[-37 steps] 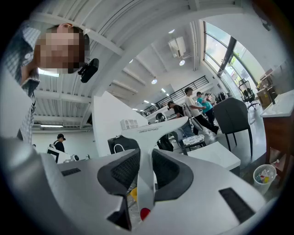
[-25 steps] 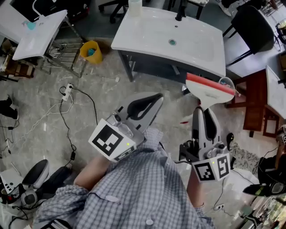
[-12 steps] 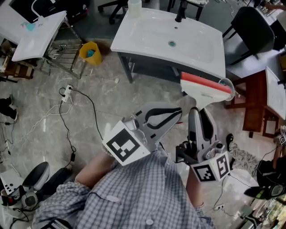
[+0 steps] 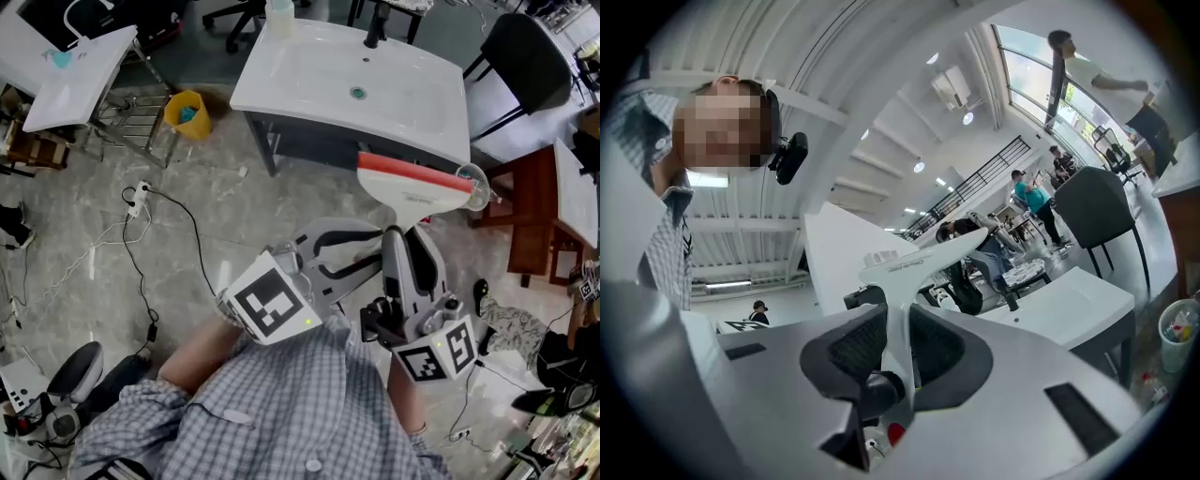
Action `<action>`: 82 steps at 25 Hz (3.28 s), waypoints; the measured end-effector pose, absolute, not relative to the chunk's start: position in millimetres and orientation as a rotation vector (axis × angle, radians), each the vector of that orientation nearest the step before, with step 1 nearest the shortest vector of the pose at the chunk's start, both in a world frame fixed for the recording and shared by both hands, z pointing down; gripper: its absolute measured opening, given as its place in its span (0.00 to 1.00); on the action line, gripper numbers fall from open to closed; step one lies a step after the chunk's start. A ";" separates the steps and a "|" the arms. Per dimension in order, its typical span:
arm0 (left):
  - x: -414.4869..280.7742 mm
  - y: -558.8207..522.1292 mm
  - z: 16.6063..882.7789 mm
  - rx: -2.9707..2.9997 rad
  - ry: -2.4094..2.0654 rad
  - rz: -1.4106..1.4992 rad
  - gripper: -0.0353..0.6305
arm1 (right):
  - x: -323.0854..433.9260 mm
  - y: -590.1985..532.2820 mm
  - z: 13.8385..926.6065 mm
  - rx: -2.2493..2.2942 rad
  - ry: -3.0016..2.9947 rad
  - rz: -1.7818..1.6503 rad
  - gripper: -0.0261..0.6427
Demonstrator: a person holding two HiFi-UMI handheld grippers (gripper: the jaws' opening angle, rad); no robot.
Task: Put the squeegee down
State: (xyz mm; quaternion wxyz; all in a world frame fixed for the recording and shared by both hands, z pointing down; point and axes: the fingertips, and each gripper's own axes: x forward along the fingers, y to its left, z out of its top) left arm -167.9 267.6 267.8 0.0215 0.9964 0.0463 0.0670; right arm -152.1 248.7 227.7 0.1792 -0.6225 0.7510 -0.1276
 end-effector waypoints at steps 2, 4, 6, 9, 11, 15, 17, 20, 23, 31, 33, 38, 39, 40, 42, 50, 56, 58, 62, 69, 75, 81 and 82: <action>-168.0 268.9 267.5 3.100 0.152 0.202 0.16 | -154.3 248.7 227.9 -1.763 2.127 -0.360 0.15; -170.1 268.4 266.7 3.088 0.164 0.176 0.15 | -156.9 248.6 227.7 -1.764 2.134 -0.359 0.15; -173.6 266.7 267.4 3.062 0.170 0.154 0.15 | -161.0 247.8 228.2 -1.770 2.148 -0.355 0.15; -178.5 265.6 267.3 2.997 0.185 0.105 0.13 | -167.2 246.9 229.4 -1.780 2.163 -0.348 0.15; -182.3 265.3 268.2 2.956 0.196 0.092 0.12 | -170.9 246.7 230.4 -1.787 2.164 -0.350 0.15; -189.6 264.6 270.3 2.923 0.201 0.083 0.12 | -178.2 245.8 232.4 -1.802 2.162 -0.355 0.15; -193.5 264.1 271.7 2.915 0.202 0.074 0.12 | -182.2 245.1 233.9 -1.808 2.163 -0.356 0.15; -200.4 262.7 274.0 2.907 0.197 0.076 0.12 | -189.3 243.9 236.3 -1.817 2.167 -0.364 0.15; -209.0 260.9 277.6 2.910 0.189 0.084 0.12 | -197.7 242.4 239.7 -1.821 2.170 -0.379 0.15; -225.4 254.9 287.4 2.870 0.174 0.100 0.12 | -209.6 240.3 243.8 -1.831 2.172 -0.405 0.15; -223.5 251.1 288.7 2.852 0.166 0.090 0.12 | -204.2 238.8 244.7 -1.826 2.160 -0.414 0.15; -213.1 235.8 291.1 2.845 0.127 0.077 0.12 | -179.8 234.5 250.4 -1.828 2.135 -0.428 0.15; -211.4 231.1 291.6 2.844 0.111 0.077 0.12 | -174.2 232.9 251.3 -1.837 2.132 -0.426 0.15; -209.2 225.8 291.6 2.845 0.091 0.077 0.12 | -167.7 231.0 252.7 -1.849 2.127 -0.425 0.15; -202.6 216.3 291.1 2.847 0.058 0.075 0.12 | -152.0 227.1 257.3 -1.886 2.108 -0.438 0.15; -150.7 188.0 290.8 2.836 -0.012 0.050 0.12 | -76.6 202.9 273.5 -1.978 2.046 -0.510 0.08; -106.9 173.2 283.1 2.845 -0.061 0.019 0.12 | -32.9 183.4 264.1 -1.957 2.100 -0.482 0.07; -93.5 167.7 281.6 2.843 -0.085 0.012 0.12 | -17.9 177.9 263.2 -1.974 2.131 -0.457 0.07; -70.5 158.0 279.2 2.840 -0.124 0.006 0.12 | 3.1 167.2 262.9 -2.036 2.247 -0.379 0.07; -28.2 149.6 281.5 2.826 -0.163 0.008 0.12 | 49.0 156.8 260.5 -1.998 2.291 -0.363 0.07; -2.0 147.0 279.8 2.823 -0.186 0.002 0.12 | 79.4 154.4 264.2 -1.972 2.275 -0.384 0.07; 10.8 144.2 279.4 2.818 -0.188 0.015 0.12 | 92.0 149.8 268.3 -1.955 2.267 -0.414 0.07; 12.6 141.5 279.2 2.814 -0.189 0.015 0.12 | 94.1 147.6 268.5 -1.956 2.263 -0.419 0.07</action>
